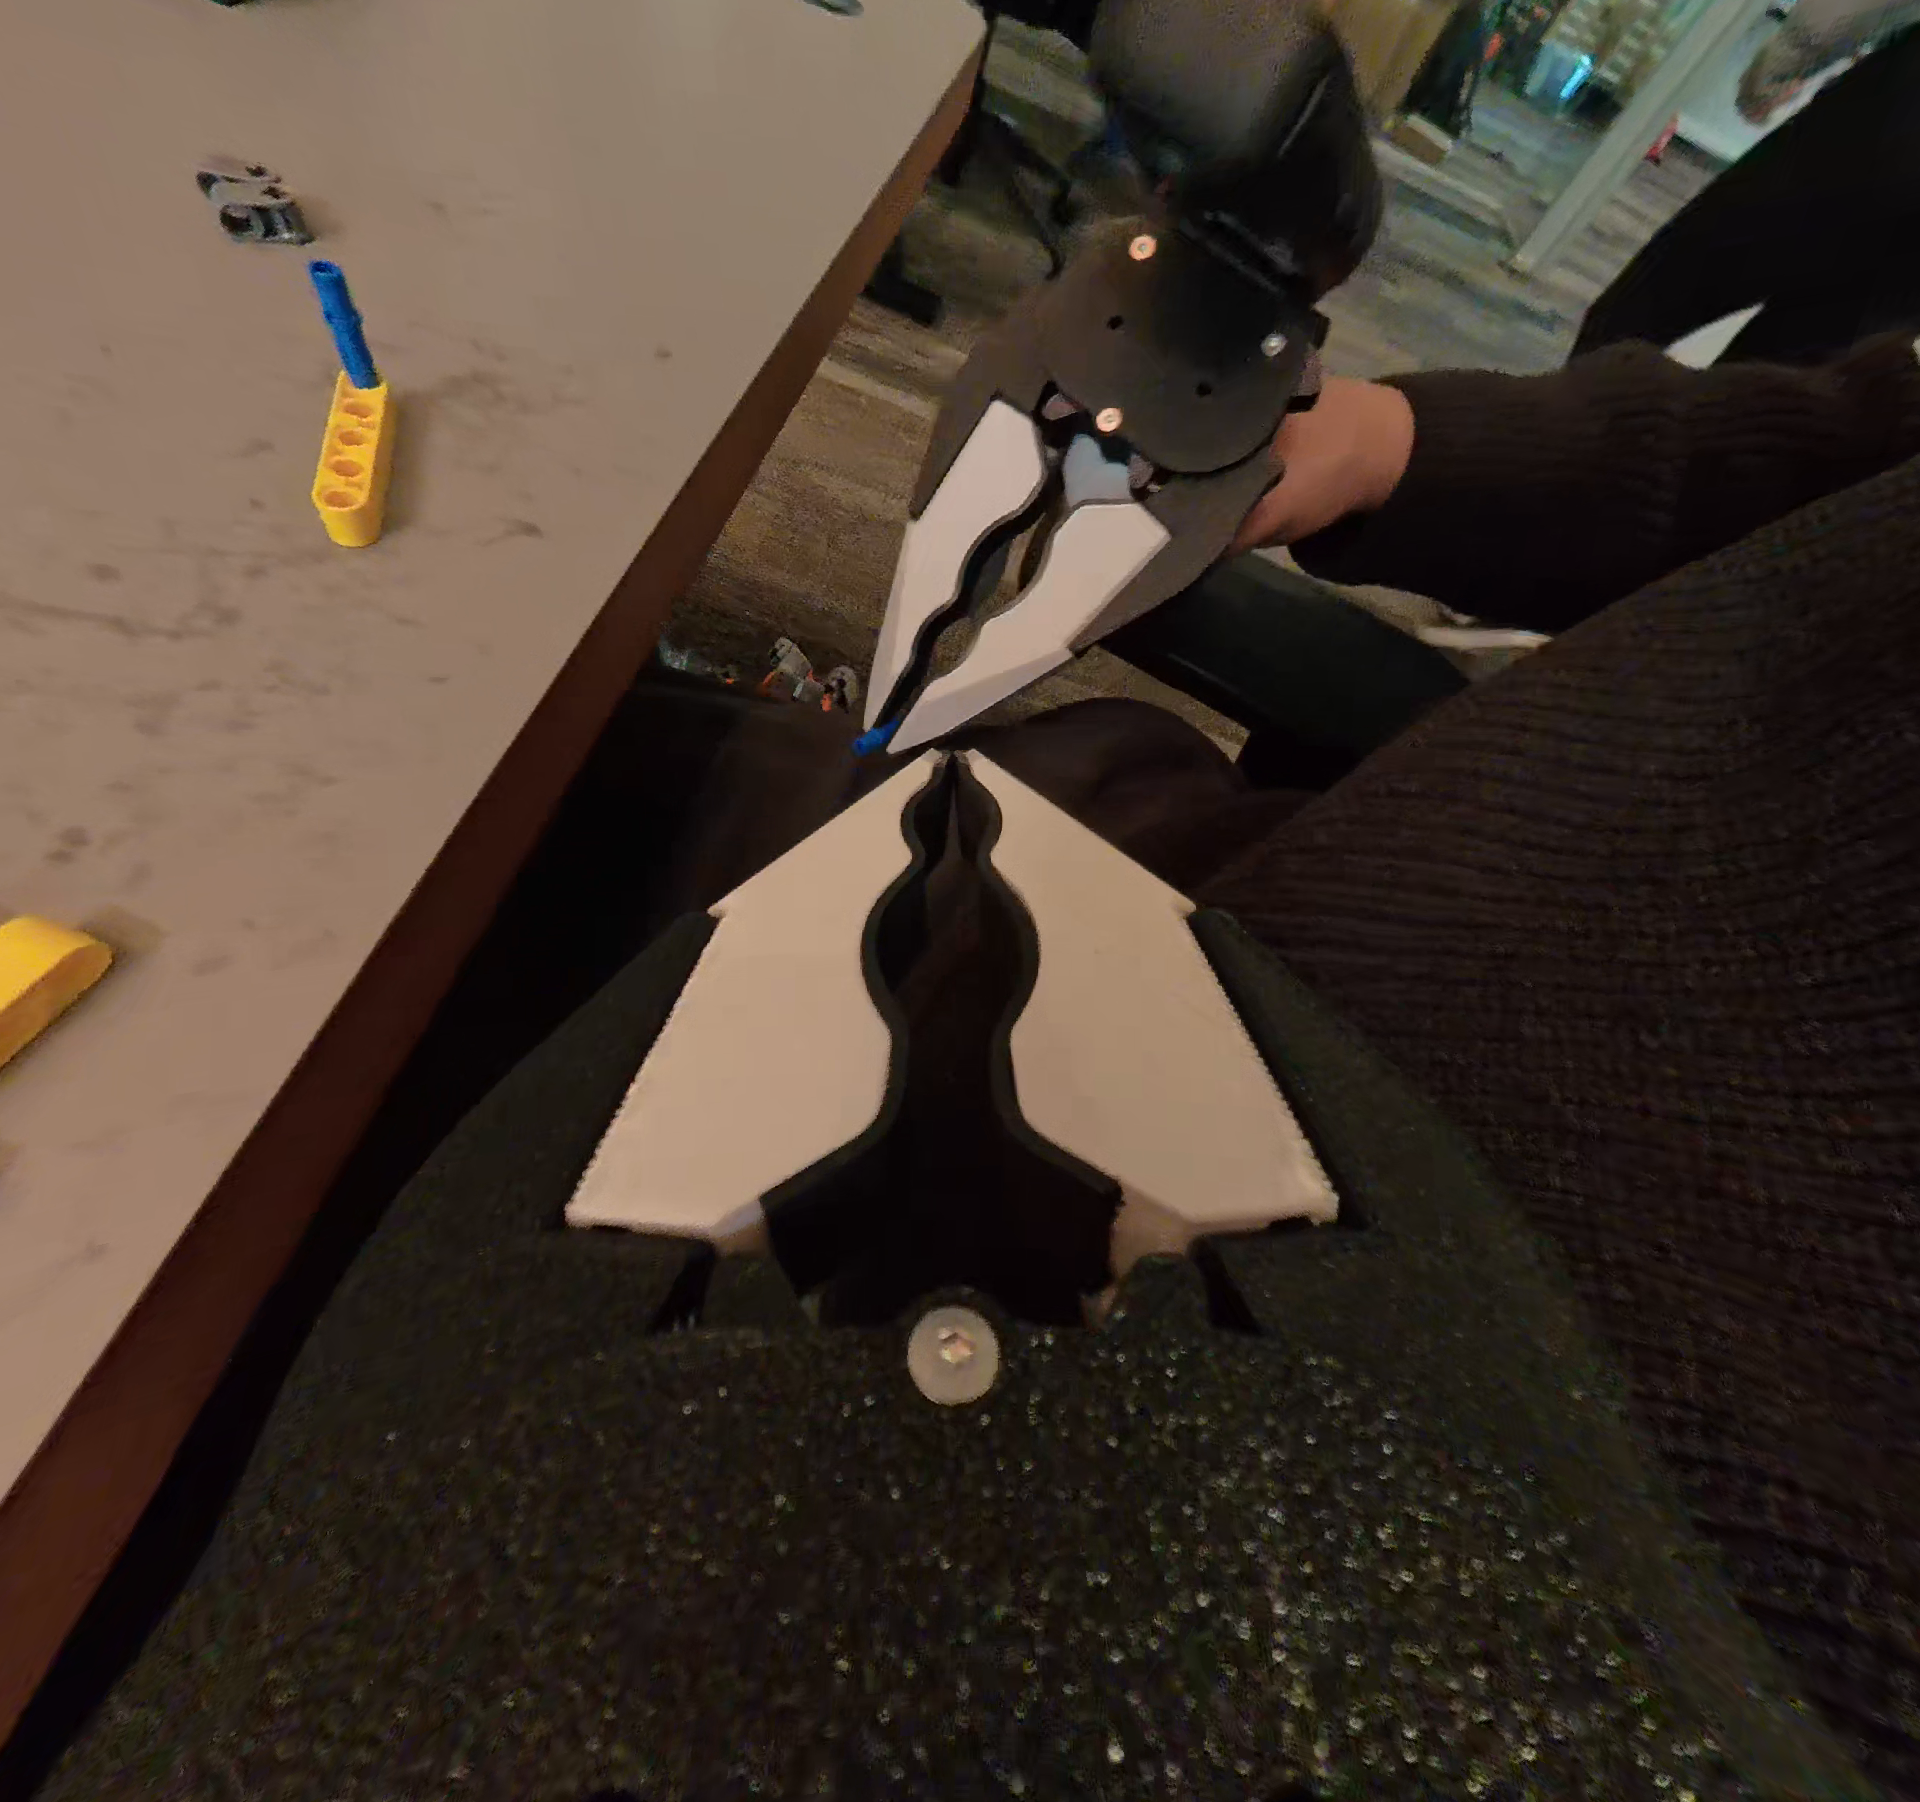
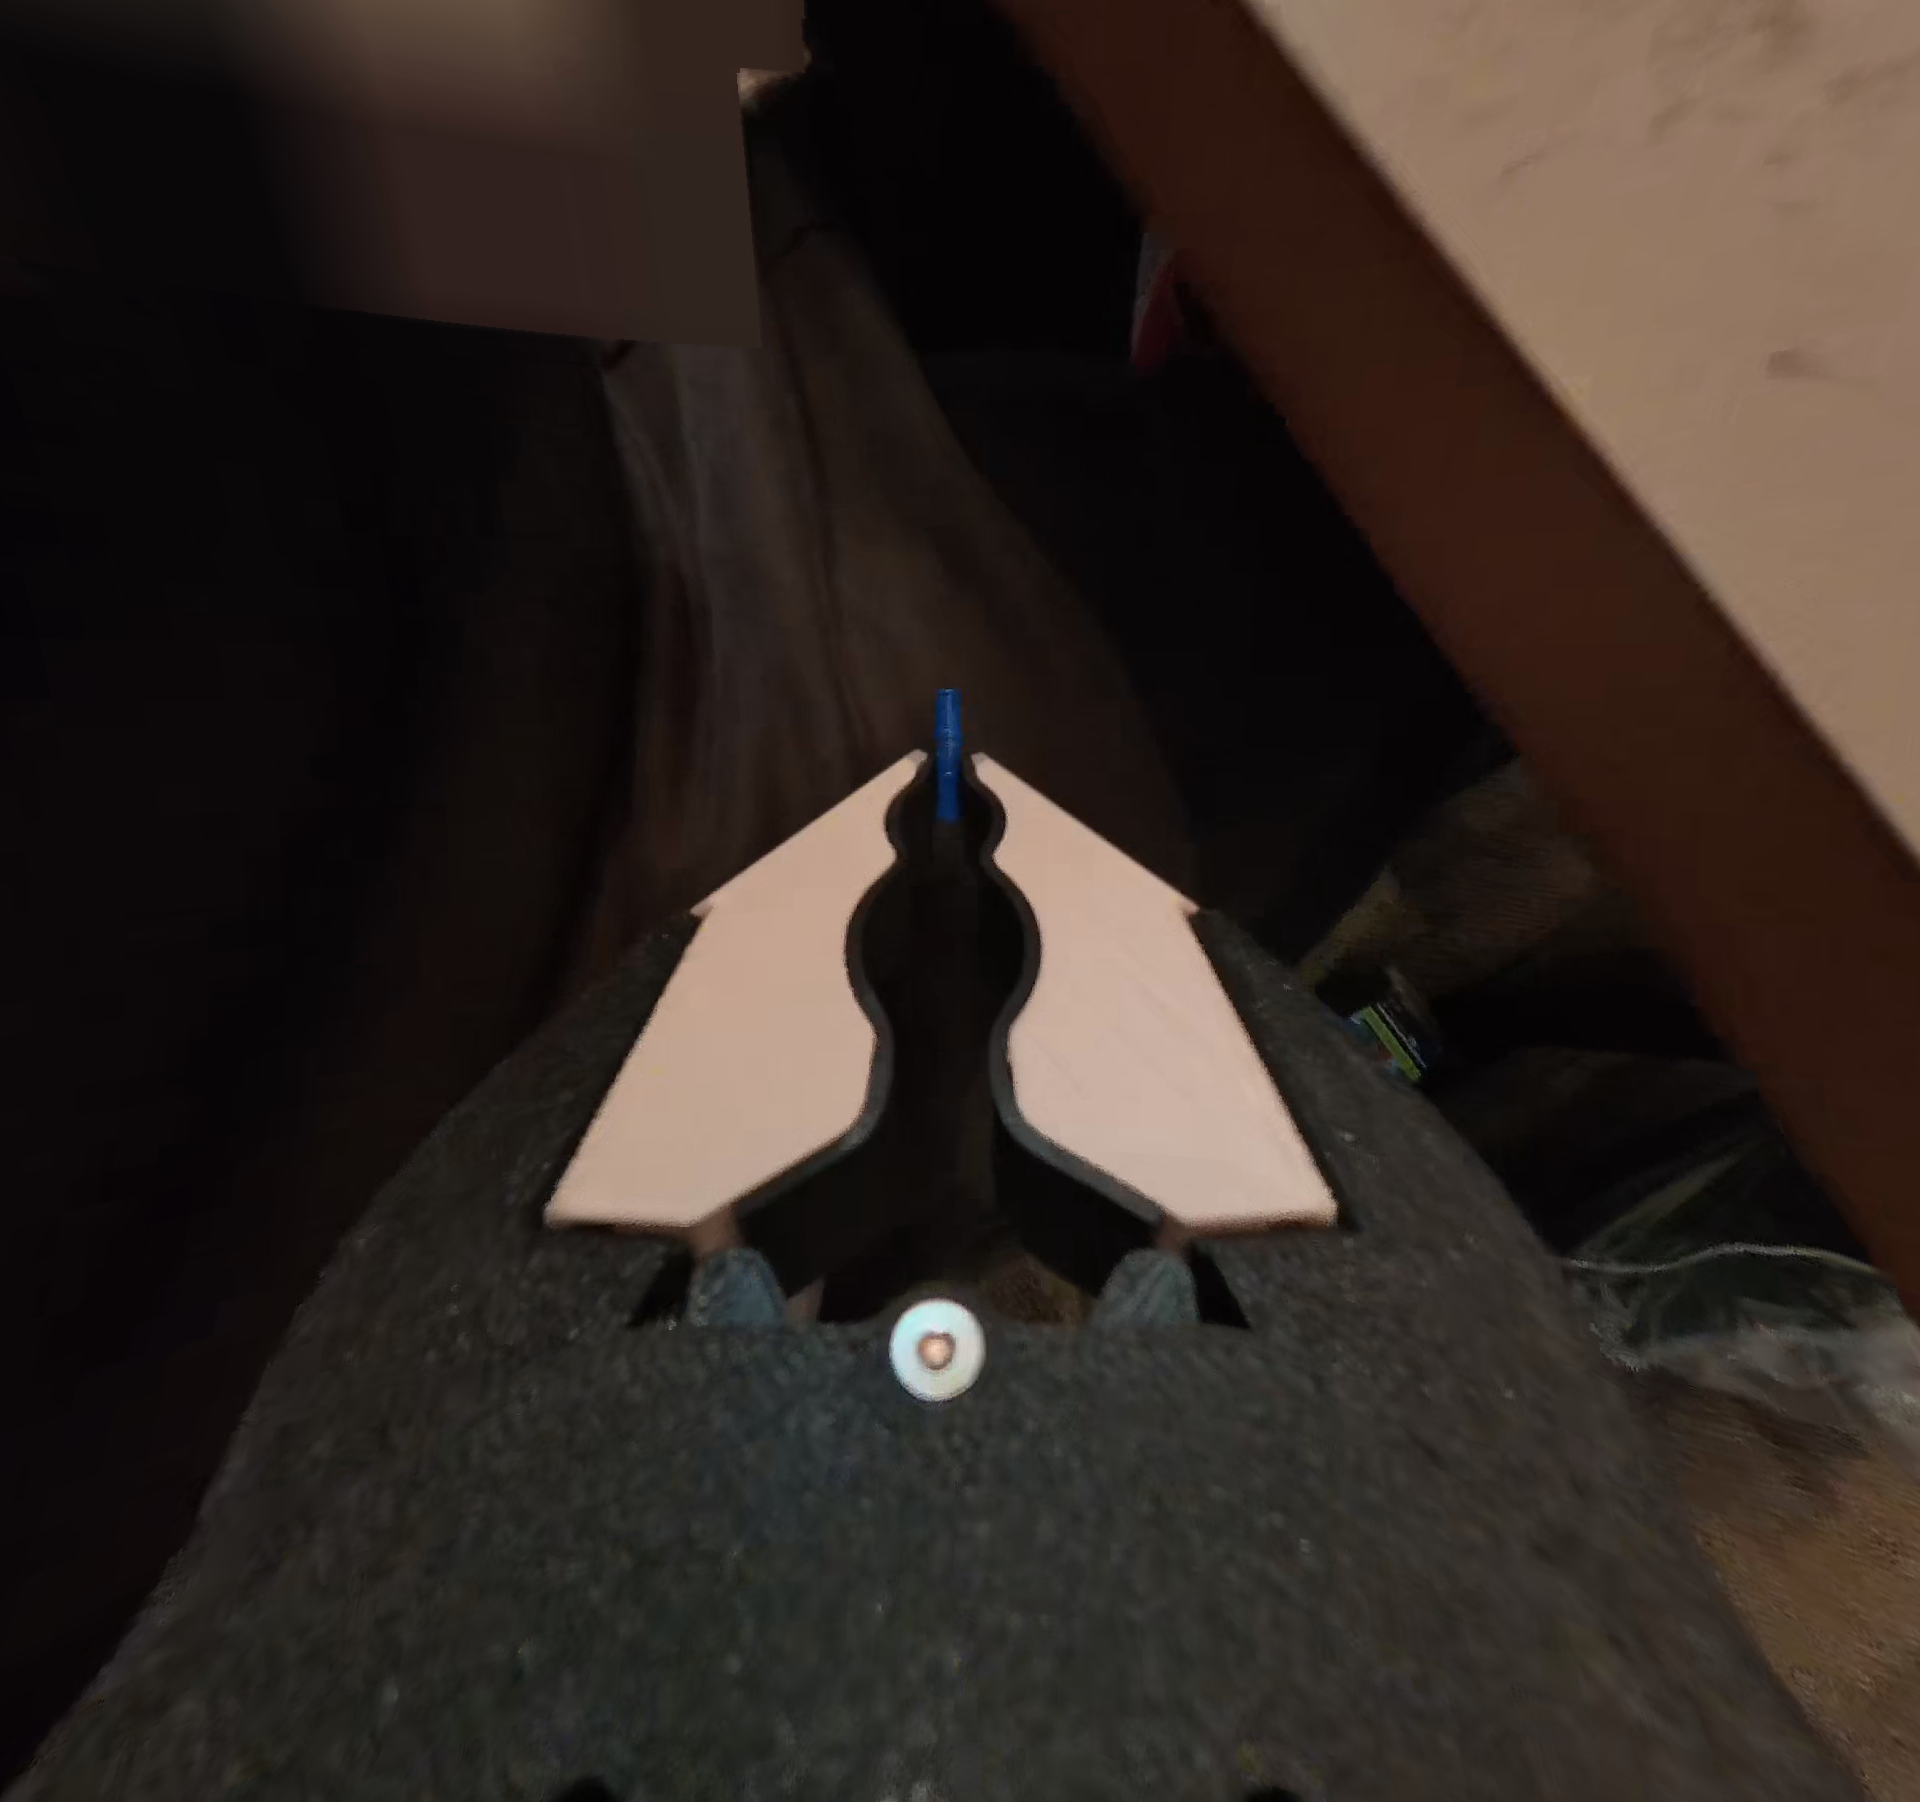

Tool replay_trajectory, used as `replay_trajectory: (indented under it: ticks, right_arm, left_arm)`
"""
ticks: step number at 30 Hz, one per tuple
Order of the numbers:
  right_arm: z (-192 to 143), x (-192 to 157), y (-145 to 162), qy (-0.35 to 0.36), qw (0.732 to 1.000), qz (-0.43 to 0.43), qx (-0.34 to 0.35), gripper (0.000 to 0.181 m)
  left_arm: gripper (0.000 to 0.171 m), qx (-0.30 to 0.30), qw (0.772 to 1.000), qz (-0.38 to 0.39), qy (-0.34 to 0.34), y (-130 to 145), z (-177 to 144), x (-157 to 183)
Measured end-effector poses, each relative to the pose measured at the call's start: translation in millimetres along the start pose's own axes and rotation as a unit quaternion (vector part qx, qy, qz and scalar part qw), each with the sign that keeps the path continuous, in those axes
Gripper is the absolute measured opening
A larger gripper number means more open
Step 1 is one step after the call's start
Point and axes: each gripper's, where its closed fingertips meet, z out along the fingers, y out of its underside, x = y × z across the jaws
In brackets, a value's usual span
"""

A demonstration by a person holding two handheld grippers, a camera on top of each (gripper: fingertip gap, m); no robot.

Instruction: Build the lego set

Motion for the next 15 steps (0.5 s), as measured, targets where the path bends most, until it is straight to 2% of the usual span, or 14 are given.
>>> replay_trajectory:
  ticks: [2, 4, 7, 8, 9, 10, 12, 15]
  right_arm:
    - [-8.9, -3.5, -20.7, -0.01, 0.998, 0.023, 0.052, 0.005]
    - [-22.9, -11.4, -56.7, -0.043, 0.986, 0.075, 0.145, 0.005]
    - [-53.2, -13.9, -112.6, -0.105, 0.928, 0.19, 0.303, 0.004]
    - [-60.0, -12.3, -123.7, -0.116, 0.91, 0.217, 0.334, 0.004]
    - [-63.4, -12.0, -132.0, -0.125, 0.897, 0.235, 0.353, 0.004]
    - [-64.5, -13.7, -138.9, -0.135, 0.887, 0.248, 0.365, 0.004]
    - [-62.4, -19.8, -150.6, -0.164, 0.87, 0.275, 0.375, 0.004]
    - [-59.8, -23.9, -165.4, -0.224, 0.821, 0.351, 0.391, 0.004]
  left_arm:
    - [0.001, 0.009, 1.0, -0.017, -0.003, -1.4, 0.1, -5.0]
    - [0.009, 0.025, 0.999, -0.023, -0.01, -4.5, -0.3, -8.7]
    - [0.015, 0.071, 0.997, 0.008, -0.041, -18.6, -6.5, -11.5]
    - [0.026, 0.094, 0.993, 0.024, -0.063, -27.1, -11.3, -14.3]
    - [0.043, 0.127, 0.986, 0.038, -0.097, -38.5, -18.7, -20.0]
    - [0.051, 0.168, 0.976, 0.055, -0.126, -51.4, -29.1, -22.5]
    - [0.05, 0.23, 0.957, 0.092, -0.15, -70.3, -47.4, -15.3]
    - [0.05, 0.23, 0.945, 0.154, -0.175, -72.4, -50.2, -5.7]
